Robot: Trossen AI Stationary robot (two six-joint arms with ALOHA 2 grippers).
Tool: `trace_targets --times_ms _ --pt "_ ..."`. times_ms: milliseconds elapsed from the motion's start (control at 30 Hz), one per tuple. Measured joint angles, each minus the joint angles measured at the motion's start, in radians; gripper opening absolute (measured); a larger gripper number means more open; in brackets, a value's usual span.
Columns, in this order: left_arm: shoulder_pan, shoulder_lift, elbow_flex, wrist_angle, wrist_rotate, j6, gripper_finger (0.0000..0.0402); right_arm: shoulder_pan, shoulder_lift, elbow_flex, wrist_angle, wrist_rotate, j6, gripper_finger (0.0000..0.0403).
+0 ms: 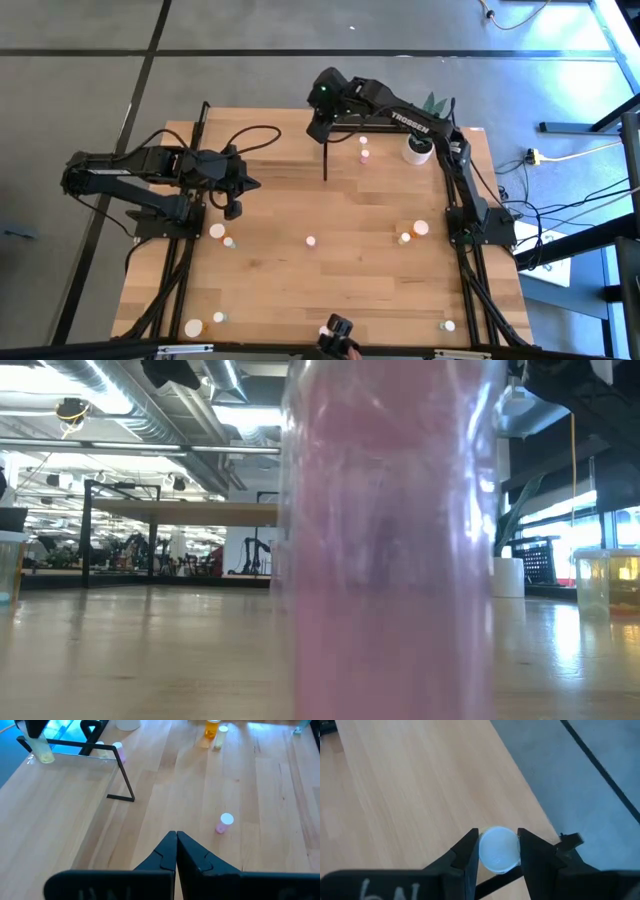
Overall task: Pick and place medicine bottles onto shelf by color
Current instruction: Put the bottom left yellow pill bottle on the shelf
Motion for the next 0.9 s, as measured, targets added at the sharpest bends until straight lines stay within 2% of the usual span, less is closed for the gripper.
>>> trace_targets --times_ms 900 --pt "0.0 0.0 0.0 0.0 0.0 -0.006 0.0 -0.006 0.004 -0.024 0.018 0.002 -0.045 0.0122"
